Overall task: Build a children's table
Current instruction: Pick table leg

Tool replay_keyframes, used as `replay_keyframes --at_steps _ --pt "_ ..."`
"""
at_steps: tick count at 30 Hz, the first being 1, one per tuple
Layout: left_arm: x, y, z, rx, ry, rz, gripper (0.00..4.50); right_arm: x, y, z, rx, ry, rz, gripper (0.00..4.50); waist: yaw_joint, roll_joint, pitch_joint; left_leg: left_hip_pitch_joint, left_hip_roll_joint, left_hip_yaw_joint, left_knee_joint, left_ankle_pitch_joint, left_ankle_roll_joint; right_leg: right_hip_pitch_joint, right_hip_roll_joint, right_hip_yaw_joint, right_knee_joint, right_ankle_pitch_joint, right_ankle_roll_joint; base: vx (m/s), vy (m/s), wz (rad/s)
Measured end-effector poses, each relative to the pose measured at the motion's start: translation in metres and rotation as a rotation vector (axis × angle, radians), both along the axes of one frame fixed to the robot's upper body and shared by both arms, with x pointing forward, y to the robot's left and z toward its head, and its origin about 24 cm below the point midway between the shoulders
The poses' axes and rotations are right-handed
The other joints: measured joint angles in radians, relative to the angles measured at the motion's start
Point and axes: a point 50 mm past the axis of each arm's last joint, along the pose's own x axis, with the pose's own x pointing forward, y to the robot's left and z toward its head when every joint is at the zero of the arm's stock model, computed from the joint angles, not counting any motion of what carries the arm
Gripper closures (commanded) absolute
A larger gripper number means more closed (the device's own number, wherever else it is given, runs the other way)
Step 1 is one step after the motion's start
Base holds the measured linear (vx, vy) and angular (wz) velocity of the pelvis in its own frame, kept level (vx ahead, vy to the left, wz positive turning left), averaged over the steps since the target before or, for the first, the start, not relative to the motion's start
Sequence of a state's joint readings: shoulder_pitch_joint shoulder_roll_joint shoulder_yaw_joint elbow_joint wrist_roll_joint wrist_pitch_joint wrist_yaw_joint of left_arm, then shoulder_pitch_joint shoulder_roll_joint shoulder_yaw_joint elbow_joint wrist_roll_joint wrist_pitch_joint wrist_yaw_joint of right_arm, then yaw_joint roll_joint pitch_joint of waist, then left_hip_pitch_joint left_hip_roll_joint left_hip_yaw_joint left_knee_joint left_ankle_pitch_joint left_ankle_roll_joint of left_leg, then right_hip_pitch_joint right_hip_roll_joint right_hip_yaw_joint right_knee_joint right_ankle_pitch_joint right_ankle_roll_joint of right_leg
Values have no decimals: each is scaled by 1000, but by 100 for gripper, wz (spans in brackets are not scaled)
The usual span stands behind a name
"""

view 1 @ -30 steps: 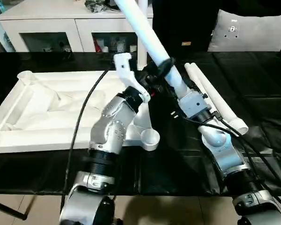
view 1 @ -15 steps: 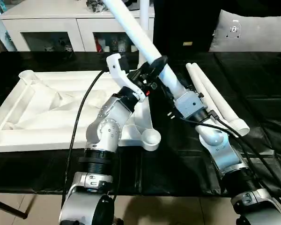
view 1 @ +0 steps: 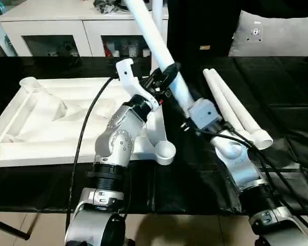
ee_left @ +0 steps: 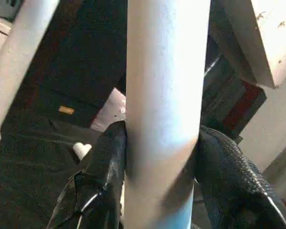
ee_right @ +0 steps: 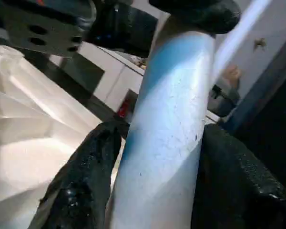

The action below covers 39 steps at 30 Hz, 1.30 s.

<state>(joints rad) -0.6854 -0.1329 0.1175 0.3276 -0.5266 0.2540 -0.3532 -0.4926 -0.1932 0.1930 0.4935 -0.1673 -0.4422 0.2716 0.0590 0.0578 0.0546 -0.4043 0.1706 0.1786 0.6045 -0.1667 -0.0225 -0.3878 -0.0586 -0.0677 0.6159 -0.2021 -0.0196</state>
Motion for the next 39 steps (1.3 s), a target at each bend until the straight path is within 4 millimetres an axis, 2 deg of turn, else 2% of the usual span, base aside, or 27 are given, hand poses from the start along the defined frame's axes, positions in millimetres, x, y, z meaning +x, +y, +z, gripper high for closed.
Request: replay_keyframes --at_steps 9,10,12,14,21,24,27,32,35,39 --pt "3 2 0 46 -6 26 245 -9 -1 -7 47 61 79 66 0 0 0 0 0 0 0 0 0 0 0 0 0 0 0 0 0 0" --pt "4 3 0 48 -8 29 245 -11 -1 -7 60 70 93 47 0 0 0 0 0 0 0 0 0 0 0 0 0 0 0 0 0 0" --pt "4 5 1 59 -15 38 245 -12 -1 -5 85 92 116 47 0 0 0 0 0 0 0 0 0 0 0 0 0 0 0 0 0 0" --pt "5 6 3 69 -26 45 245 -12 -2 0 133 113 140 11 0 0 0 0 0 0 0 0 0 0 0 0 0 0 0 0 0 0" --pt "7 12 2 131 -53 66 245 -9 -15 10 276 249 196 2 3 0 0 0 0 0 0 0 0 1 0 0 -1 0 0 0 0 0" --pt "7 15 2 142 -61 64 245 -8 -22 17 388 334 222 2 4 0 0 0 0 0 0 0 0 1 0 0 -1 0 0 0 0 0" --pt "8 20 2 179 -75 40 245 -5 -42 24 475 419 201 2 8 0 0 0 0 0 0 0 0 1 0 0 -1 0 0 0 0 0" --pt "8 32 -1 242 -71 -24 245 -3 -80 22 536 618 141 2 18 0 0 1 0 0 -1 0 0 1 0 0 -1 0 0 0 0 0" --pt "6 31 -1 230 -60 -68 245 -6 -85 23 617 680 191 2 22 0 0 1 0 0 -1 0 0 0 0 0 -1 0 0 0 0 0" --pt "4 36 5 229 -81 -105 245 -10 -88 34 622 689 252 2 31 0 0 0 0 0 -1 0 0 0 0 0 -1 0 0 0 0 0"
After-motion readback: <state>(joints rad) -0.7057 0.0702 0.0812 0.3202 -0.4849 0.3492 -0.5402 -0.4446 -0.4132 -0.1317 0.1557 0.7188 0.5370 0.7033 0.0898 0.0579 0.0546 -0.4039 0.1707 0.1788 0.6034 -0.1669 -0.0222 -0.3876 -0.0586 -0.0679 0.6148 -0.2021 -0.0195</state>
